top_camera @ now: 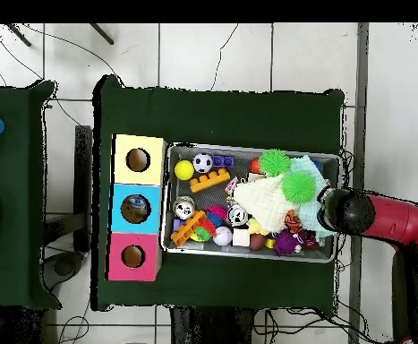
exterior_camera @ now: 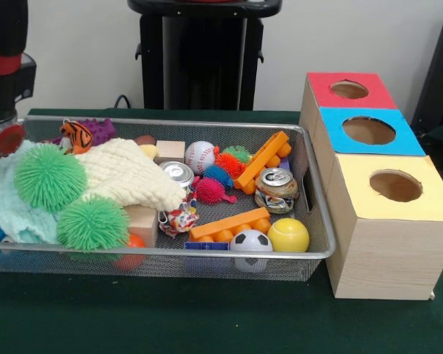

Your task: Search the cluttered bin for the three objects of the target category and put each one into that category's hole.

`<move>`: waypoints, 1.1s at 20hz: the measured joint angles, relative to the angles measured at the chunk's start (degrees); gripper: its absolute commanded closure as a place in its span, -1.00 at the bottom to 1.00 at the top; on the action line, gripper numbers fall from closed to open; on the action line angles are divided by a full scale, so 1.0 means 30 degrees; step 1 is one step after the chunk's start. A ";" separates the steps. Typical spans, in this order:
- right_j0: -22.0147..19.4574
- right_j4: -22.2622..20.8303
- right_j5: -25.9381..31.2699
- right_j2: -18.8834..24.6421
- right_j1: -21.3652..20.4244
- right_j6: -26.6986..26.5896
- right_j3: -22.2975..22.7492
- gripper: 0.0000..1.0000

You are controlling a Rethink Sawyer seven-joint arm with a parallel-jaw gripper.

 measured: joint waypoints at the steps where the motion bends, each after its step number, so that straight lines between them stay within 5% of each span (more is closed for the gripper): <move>1: 0.0063 0.0055 0.0000 0.0033 -0.0035 0.0000 0.0119 1.00; 14: 0.0540 0.0642 0.0000 0.0303 -0.0884 0.0000 0.1759 1.00; 22: 0.0683 0.0775 -0.0588 0.0287 0.0206 0.0000 0.1731 1.00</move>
